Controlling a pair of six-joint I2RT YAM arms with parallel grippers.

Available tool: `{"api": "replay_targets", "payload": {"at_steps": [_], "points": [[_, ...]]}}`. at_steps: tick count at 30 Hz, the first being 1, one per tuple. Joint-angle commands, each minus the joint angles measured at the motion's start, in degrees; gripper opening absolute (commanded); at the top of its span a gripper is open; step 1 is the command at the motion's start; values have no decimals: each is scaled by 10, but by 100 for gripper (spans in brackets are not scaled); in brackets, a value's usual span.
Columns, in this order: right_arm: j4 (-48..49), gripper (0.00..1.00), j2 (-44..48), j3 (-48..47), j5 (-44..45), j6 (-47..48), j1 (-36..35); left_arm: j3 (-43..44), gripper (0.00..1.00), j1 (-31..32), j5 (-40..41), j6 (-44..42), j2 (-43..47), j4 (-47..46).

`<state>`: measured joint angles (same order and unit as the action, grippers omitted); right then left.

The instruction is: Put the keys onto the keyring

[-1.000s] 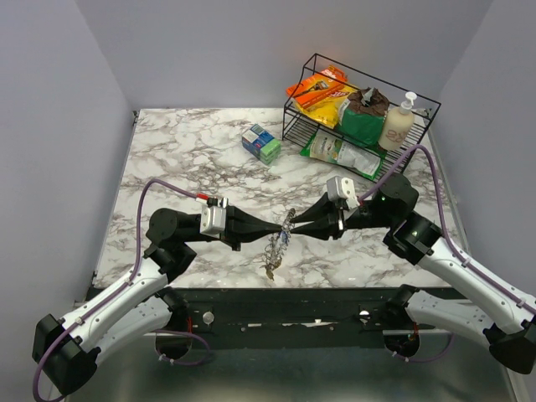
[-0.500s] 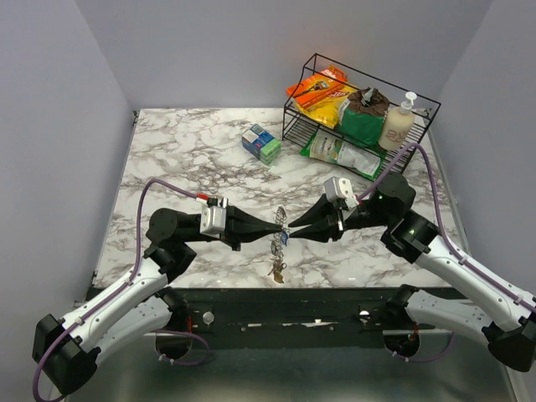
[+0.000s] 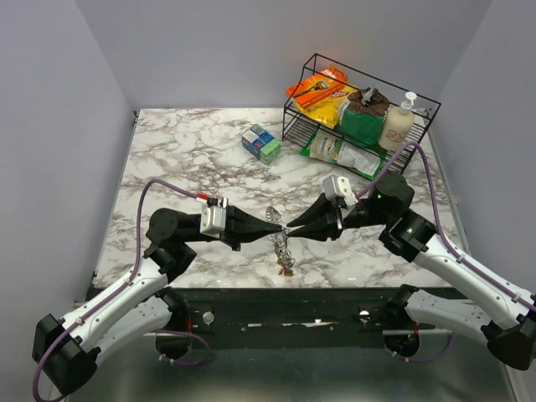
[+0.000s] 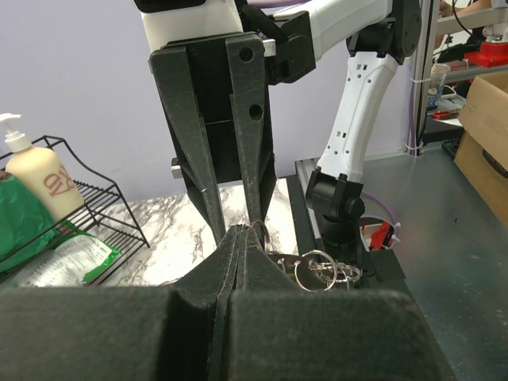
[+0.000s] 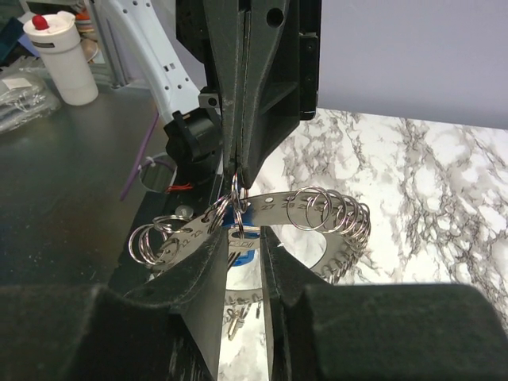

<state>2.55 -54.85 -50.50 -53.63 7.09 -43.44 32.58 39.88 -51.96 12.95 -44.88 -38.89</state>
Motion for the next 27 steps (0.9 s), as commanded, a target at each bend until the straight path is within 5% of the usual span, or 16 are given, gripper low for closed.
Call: {"api": "replay_targets", "payload": {"at_steps": [1, 10, 27], "points": [[25, 29, 4, -5, -12, -14, 0, 16, 0, 2, -2, 6, 5, -27], [29, 3, -6, -4, -29, -24, 0, 15, 0, 1, -1, 8, 3, -30], [22, 1, -20, 8, -37, -24, 0, 19, 0, 1, -3, 9, -5, -34]]}}
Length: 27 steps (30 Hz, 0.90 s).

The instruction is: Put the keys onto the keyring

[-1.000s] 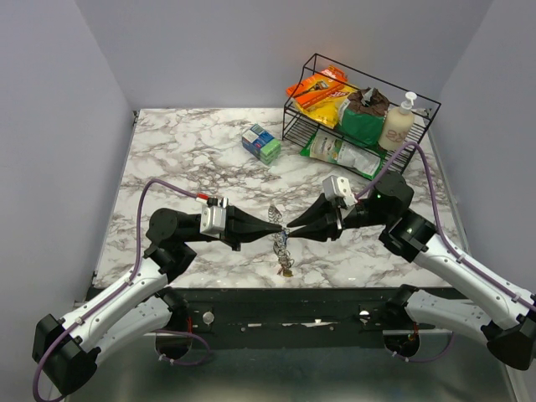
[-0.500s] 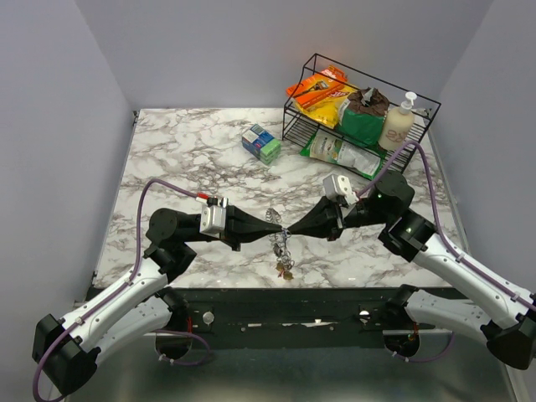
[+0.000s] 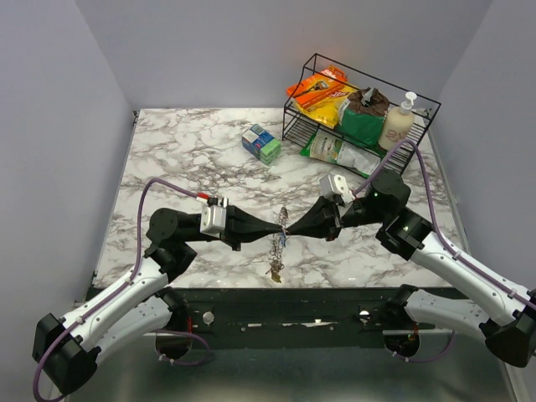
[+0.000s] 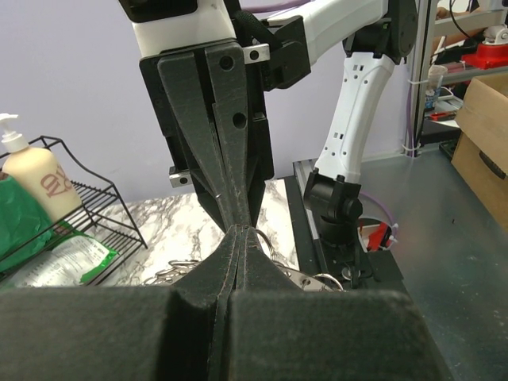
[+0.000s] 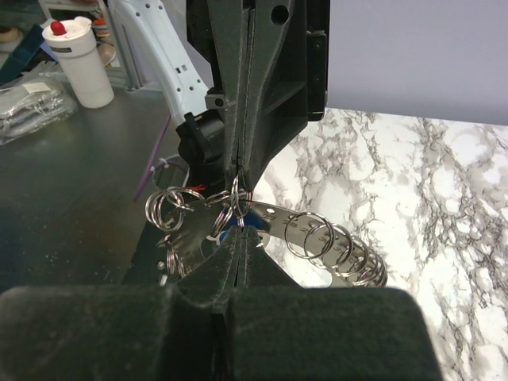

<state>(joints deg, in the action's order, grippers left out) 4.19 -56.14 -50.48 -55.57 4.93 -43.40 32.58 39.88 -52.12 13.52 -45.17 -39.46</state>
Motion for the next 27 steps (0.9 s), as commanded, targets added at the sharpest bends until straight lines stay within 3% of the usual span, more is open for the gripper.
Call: {"api": "replay_targets", "payload": {"at_steps": [1, 7, 12, 17, 27], "points": [[5, 1, -10, 7, -17, -3, 0, 19, 0, 2, -4, 4, -2, -29], [-1, 2, -11, 8, -16, 3, 0, 19, 0, 2, -2, 2, -3, -28], [-1, 28, 15, 16, 14, 8, 0, 19, 0, 1, -3, 1, -4, -27], [-2, 43, 44, 23, 43, 10, 0, 20, 0, 1, -4, 2, -4, -27], [8, 44, 60, 23, 102, 17, 0, 18, 0, 2, -7, 5, -1, -28]]}}
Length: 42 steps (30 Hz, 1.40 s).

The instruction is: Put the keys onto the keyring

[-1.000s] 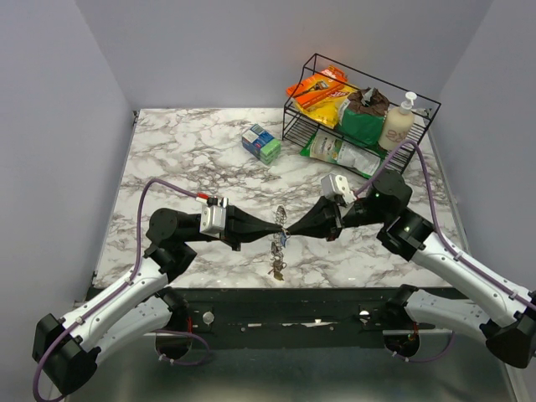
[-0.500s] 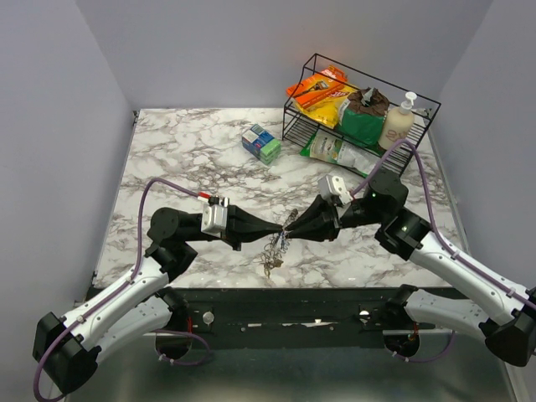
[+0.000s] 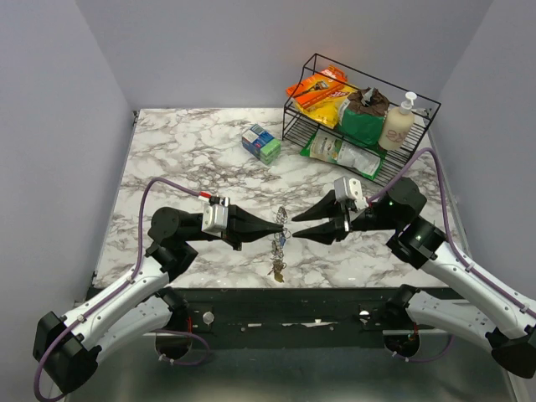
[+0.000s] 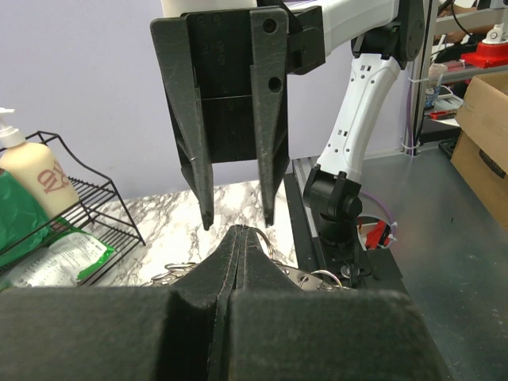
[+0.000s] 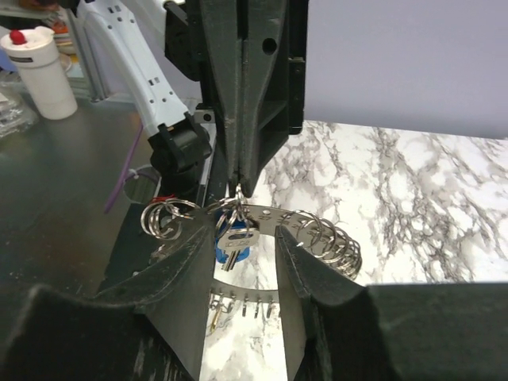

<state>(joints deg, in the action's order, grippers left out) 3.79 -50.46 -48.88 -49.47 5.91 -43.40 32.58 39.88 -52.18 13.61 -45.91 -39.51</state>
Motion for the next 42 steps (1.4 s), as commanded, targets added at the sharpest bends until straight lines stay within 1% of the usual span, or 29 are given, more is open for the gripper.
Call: {"api": "replay_targets", "payload": {"at_steps": [1, 5, 10, 14, 19, 20, 25, 32, 42], "points": [[13, 43, 2, 7, 46, 7, 0, 18, 0, 2, -6, 4, 8, -29], [22, 42, -8, 10, 60, 7, 0, 18, 0, 2, -6, 5, 8, -29], [26, 42, -15, 17, 54, 2, -1, 17, 0, 1, -6, 5, 12, -28], [33, 42, -19, 18, 32, 0, 0, 17, 0, 2, -3, 5, 13, -25], [67, 43, -20, 26, -16, -33, 0, 17, 0, 2, 0, 4, 12, -25], [83, 43, -19, 28, -20, -45, 0, 17, 0, 1, -1, 3, 12, -25], [94, 43, -22, 31, -36, -57, 0, 19, 0, 2, -1, -2, 10, -20], [124, 43, -25, 36, -42, -94, -1, 19, 0, 2, 2, -1, 8, -21], [176, 40, -50, 44, -43, -128, -2, 16, 0, 2, 4, 4, 10, -25]]}}
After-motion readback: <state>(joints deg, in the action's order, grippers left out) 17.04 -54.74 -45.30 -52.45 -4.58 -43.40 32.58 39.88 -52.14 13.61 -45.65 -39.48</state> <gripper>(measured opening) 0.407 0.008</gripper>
